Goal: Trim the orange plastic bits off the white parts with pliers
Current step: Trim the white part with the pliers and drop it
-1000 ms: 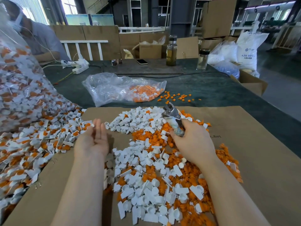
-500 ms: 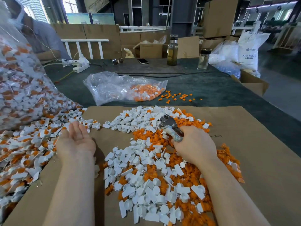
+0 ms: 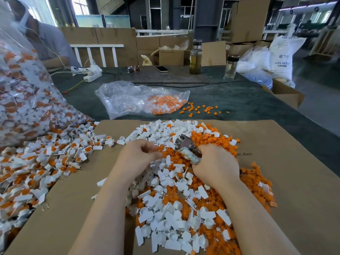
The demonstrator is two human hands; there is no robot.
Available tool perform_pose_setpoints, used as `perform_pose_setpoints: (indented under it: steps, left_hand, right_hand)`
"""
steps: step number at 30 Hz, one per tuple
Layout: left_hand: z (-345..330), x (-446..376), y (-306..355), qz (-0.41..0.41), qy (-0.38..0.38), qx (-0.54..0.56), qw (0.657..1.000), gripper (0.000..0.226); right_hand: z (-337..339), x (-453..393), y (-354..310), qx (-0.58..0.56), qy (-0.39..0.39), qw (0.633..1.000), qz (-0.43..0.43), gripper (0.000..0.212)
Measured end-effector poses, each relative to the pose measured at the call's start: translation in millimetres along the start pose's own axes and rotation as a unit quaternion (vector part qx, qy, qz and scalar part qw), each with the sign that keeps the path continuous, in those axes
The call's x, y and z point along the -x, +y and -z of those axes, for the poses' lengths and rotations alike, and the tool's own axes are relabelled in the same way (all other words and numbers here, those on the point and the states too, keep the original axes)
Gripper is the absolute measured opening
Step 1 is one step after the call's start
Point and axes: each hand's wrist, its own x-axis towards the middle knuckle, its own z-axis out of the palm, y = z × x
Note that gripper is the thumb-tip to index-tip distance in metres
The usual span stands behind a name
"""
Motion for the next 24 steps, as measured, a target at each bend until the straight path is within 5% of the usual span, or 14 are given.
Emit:
perform_pose_setpoints:
  steps: [7,24]
  left_hand:
    - [-17.0,-4.1,1.1,-0.023,0.017,-0.161,0.987,0.021]
    - [-18.8,0.1,6.5,-0.067,-0.013,-0.092,0.993,0.024]
  right_hand:
    - [3.3,-0.7,0.9,-0.055,0.037,0.998,-0.013,0.019]
    - [4.8,-2.8,0.2,-0.17,0.082,0.982,0.005,0.015]
